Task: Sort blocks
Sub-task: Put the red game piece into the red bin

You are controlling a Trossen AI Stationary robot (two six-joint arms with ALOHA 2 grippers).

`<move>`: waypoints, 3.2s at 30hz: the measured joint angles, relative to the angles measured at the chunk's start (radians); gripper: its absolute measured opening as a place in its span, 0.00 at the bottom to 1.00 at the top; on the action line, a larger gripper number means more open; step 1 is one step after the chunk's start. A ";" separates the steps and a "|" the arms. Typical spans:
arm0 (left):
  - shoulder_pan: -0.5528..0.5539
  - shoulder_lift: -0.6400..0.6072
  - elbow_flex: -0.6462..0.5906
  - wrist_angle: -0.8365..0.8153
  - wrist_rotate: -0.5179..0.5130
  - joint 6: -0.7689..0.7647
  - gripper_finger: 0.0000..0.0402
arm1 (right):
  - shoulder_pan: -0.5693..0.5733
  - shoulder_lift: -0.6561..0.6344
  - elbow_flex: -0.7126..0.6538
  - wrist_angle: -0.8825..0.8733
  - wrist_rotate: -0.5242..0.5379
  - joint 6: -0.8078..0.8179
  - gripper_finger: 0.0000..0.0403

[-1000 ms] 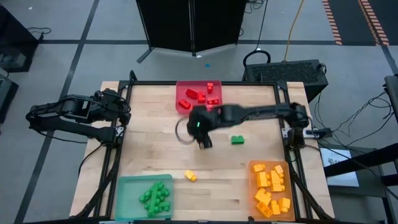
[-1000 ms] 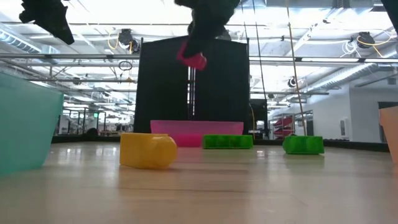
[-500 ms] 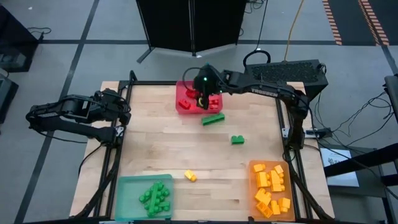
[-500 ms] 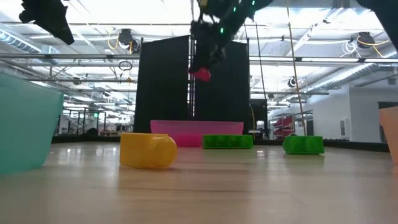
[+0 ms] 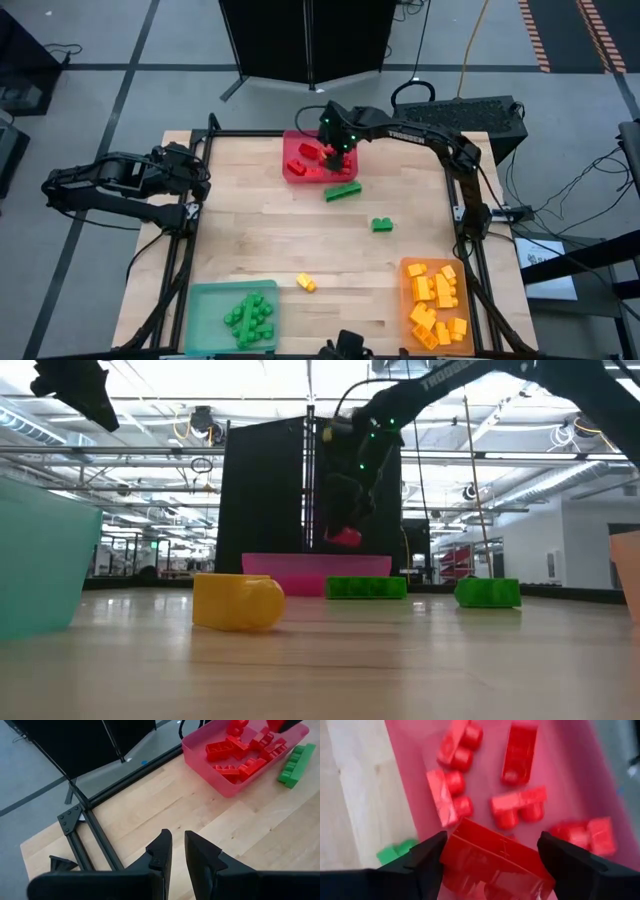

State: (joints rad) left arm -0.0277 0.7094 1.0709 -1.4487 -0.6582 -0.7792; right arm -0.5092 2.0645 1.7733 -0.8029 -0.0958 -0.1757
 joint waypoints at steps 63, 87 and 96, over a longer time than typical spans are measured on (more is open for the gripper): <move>0.000 0.000 0.000 0.003 -0.026 0.002 0.15 | 0.067 0.059 0.000 -0.169 0.411 -0.383 0.79; 0.000 0.000 0.000 0.003 -0.024 0.001 0.15 | 0.137 0.058 0.000 -0.092 0.388 -0.387 0.79; 0.000 0.000 0.000 0.003 -0.024 0.010 0.15 | 0.135 0.062 0.000 -0.155 0.413 -0.463 0.86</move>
State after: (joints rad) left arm -0.0280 0.7094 1.0706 -1.4452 -0.6819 -0.7694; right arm -0.3740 2.1262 1.7736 -0.9580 0.3176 -0.6383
